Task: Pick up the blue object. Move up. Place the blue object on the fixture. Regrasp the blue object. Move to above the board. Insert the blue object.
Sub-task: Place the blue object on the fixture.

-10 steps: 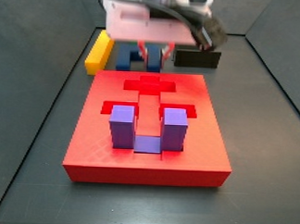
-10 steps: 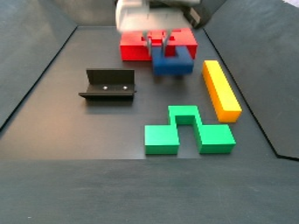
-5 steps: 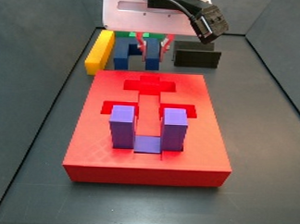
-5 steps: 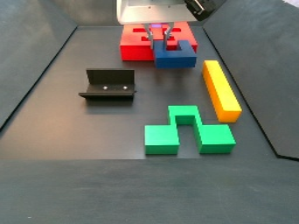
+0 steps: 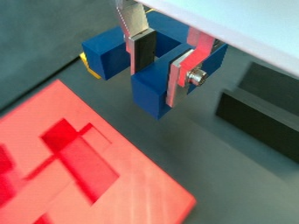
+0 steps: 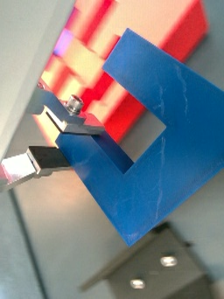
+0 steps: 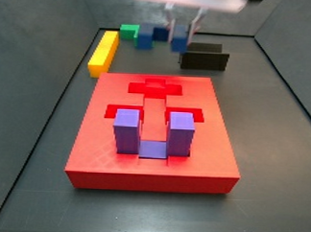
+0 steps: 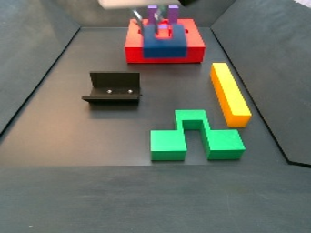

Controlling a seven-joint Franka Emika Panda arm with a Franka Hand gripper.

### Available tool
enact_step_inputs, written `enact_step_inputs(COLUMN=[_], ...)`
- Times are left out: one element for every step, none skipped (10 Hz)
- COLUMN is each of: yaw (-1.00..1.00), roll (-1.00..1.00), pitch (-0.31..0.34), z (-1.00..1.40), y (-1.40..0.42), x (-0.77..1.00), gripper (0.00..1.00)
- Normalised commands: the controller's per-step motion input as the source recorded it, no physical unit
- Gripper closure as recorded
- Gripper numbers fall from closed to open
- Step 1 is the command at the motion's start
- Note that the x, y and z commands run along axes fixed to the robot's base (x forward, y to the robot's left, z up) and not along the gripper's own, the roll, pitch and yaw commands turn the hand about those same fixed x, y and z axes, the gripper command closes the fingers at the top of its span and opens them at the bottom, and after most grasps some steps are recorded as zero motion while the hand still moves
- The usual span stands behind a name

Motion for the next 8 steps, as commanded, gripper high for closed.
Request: enact_step_inputs(yaw=[-0.36, -0.27, -0.21, -0.2, -0.15, -0.06, -0.04, -0.09], roll=[-0.89, -0.9, -0.93, -0.93, -0.91, -0.84, -0.72, -0.01], pitch=[0.003, 0.003, 0.0, 0.0, 0.0, 0.0, 0.0, 0.163], z=[0.66, 0.65, 0.62, 0.6, 0.46, 0.28, 0.09, -0.16], y=[0.02, 0.09, 0.14, 0.14, 0.21, 0.3, 0.37, 0.34], x=[0.75, 0.7, 0.67, 0.68, 0.68, 0.71, 0.77, 0.93], gripper=[1.0, 1.0, 1.0, 1.0, 1.0, 1.0, 1.0, 1.0])
